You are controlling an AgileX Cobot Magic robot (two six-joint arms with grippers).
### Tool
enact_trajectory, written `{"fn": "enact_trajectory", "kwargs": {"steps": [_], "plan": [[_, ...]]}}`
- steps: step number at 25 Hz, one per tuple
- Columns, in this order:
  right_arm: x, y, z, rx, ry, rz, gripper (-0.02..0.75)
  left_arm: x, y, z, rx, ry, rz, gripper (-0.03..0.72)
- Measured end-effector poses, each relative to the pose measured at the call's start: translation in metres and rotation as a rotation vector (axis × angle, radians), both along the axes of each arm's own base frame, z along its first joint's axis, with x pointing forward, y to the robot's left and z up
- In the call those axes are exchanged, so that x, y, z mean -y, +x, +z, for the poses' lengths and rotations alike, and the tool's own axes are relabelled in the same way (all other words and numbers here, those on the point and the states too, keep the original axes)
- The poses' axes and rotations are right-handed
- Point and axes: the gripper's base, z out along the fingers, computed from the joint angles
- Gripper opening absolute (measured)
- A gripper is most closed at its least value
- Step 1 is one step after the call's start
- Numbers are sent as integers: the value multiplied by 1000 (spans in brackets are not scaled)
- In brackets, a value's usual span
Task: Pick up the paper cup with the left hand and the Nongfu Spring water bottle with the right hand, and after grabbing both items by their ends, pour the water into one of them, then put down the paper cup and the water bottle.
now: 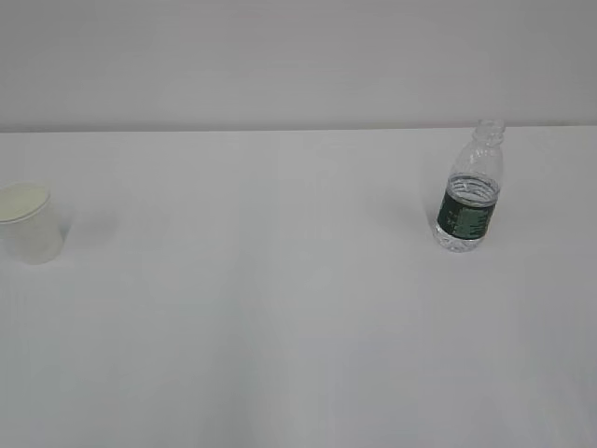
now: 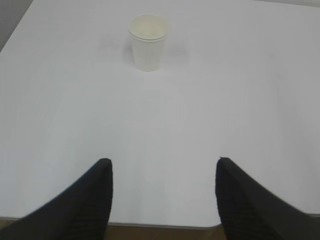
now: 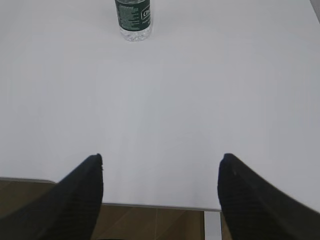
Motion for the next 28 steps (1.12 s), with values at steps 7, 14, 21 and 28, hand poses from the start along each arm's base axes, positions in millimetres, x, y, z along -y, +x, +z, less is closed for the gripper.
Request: {"fn": "enact_trajectory", "kwargs": {"steps": [7, 14, 21, 28], "plan": [[0, 0, 0, 0, 0, 0, 540, 0, 0, 0, 0, 0, 0, 461], [0, 0, 0, 0, 0, 0, 540, 0, 0, 0, 0, -2, -1, 461], [0, 0, 0, 0, 0, 0, 540, 0, 0, 0, 0, -2, -1, 461], [0, 0, 0, 0, 0, 0, 540, 0, 0, 0, 0, -2, -1, 461]]}}
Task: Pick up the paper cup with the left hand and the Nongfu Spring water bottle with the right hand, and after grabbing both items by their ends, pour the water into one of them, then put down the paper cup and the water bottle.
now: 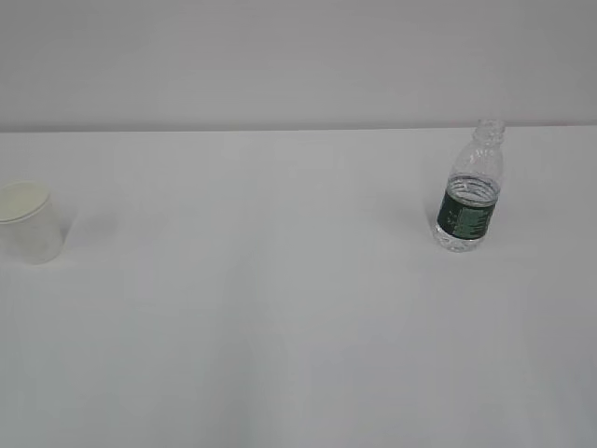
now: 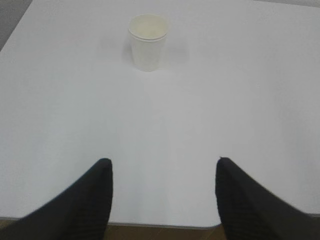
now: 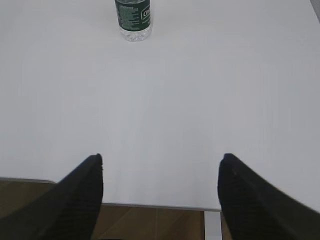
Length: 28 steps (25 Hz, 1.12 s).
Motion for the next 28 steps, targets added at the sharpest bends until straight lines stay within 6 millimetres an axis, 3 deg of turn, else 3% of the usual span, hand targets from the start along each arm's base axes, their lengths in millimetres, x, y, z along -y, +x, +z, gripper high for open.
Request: {"fn": "enact_trajectory", "kwargs": {"steps": [24, 28], "plan": [[0, 0, 0, 0, 0, 0, 540, 1, 3, 5, 59, -16, -8, 461], [0, 1, 7, 59, 1, 1, 540, 3, 6, 9, 102, -40, -21, 461]]}}
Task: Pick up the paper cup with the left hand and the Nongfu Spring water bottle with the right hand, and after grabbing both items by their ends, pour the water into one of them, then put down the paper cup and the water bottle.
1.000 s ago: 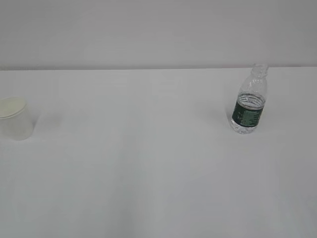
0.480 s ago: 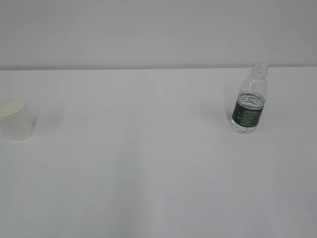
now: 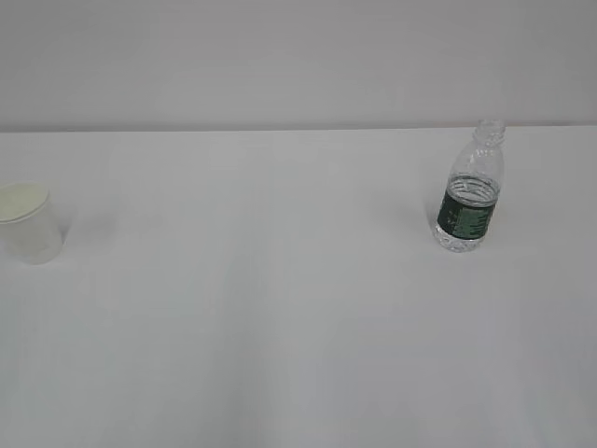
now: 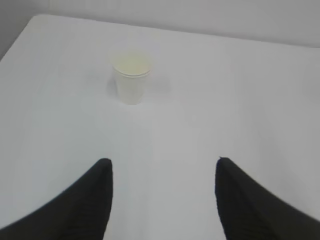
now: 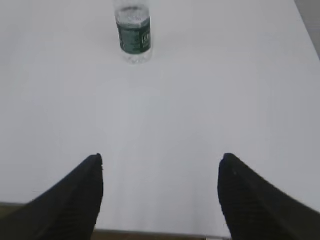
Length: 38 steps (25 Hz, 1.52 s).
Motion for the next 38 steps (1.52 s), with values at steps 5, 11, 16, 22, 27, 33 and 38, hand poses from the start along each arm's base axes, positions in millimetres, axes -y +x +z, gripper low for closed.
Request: {"fn": "enact_trajectory", "kwargs": {"steps": [5, 11, 16, 22, 27, 33, 38], "plan": [[-2, 6, 11, 119, 21, 10, 540, 1, 19, 5, -25, -24, -7, 461], [-10, 22, 19, 164, 129, 49, 540, 4, 59, 17, 13, -95, -9, 461], [-11, 38, 30, 246, 165, 48, 540, -1, 80, 33, 189, -68, 29, 461], [-13, 61, 36, 288, 143, 74, 540, -4, 97, 39, 261, 50, 28, 461], [-12, 91, 39, 321, 139, 68, 540, 5, 128, 29, 217, 109, -54, 461], [-13, 119, 35, 304, 174, 45, 540, 16, 156, 14, 181, 104, -118, 461], [-11, 130, 36, 341, 153, 33, 540, 19, 169, 7, 162, 90, -119, 461]]}}
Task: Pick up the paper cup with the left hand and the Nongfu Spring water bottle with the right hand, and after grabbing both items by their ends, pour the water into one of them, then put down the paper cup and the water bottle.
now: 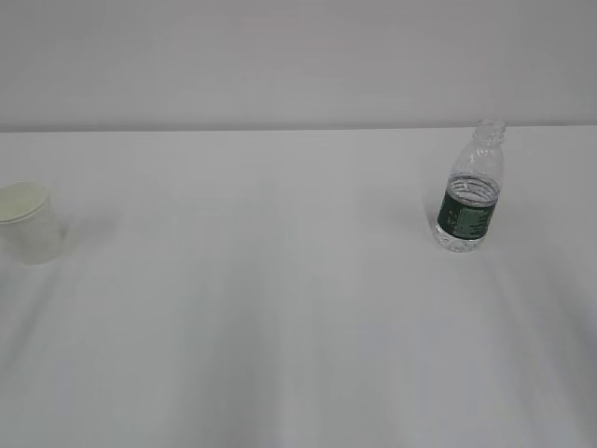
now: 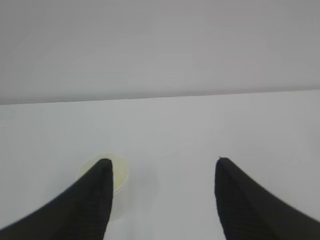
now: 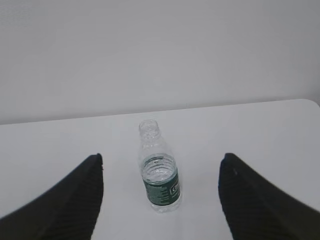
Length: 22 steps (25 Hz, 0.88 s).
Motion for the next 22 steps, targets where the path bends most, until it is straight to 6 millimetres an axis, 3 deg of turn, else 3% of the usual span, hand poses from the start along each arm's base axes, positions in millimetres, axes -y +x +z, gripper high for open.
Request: {"fn": "enact_trajectory", "kwargs": {"steps": [11, 18, 22], "plan": [[-10, 23, -16, -83, -75, 75, 540, 4, 25, -12, -10, -88, 24, 440], [-23, 42, -33, -103, -86, 121, 540, 4, 28, -13, 1, -115, 34, 424], [-21, 44, -48, -105, -64, 88, 540, 2, 24, -32, 10, -159, 63, 421]]}}
